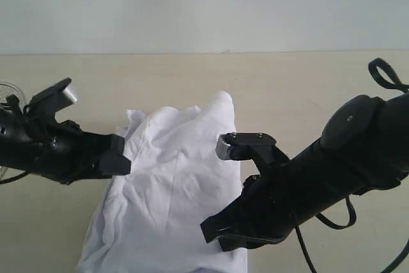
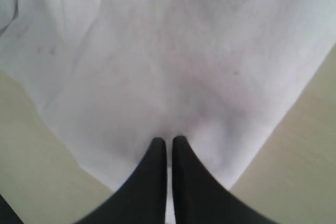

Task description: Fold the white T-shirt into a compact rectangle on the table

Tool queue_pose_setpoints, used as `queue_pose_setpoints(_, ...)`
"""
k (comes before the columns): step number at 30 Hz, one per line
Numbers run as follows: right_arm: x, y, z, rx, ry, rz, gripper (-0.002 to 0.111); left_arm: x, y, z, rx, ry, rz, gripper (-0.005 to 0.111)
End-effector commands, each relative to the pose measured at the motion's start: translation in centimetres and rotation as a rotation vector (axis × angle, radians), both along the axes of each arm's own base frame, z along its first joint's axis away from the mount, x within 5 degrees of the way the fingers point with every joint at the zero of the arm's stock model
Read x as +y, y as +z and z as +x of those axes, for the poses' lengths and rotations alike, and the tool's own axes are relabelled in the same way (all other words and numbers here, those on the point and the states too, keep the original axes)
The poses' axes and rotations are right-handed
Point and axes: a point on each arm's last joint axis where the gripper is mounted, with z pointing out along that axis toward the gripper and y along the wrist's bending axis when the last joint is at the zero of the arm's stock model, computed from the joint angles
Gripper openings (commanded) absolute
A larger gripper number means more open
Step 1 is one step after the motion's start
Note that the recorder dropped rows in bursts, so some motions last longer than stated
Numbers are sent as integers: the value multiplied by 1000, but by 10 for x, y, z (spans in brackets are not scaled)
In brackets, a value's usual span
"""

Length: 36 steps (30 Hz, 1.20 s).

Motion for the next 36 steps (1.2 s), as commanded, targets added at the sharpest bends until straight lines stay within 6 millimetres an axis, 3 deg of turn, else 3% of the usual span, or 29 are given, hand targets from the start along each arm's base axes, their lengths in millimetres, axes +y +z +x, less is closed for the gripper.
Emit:
queue_pose_setpoints(1, 0, 1, 1, -12, 5, 0, 0, -4, 32, 12, -121, -6, -26, 19)
queue_pose_setpoints(5, 0, 1, 1, -10, 6, 1, 0, -6, 55, 34, -182, -8, -8, 10)
queue_pose_setpoints(9, 0, 1, 1, -15, 3, -1, 0, -17, 61, 52, -158, -58, -53, 10)
queue_pose_setpoints(20, 0, 1, 1, -18, 9, -3, 0, -33, 13, 102, -46, -139, -44, 10)
queue_pose_setpoints(29, 0, 1, 1, -26, 18, -5, 0, -33, -31, 116, 20, -157, 27, 10)
queue_pose_setpoints(36, 0, 1, 2, -30, 17, -7, 0, -26, -39, 121, 2, -119, 116, 10)
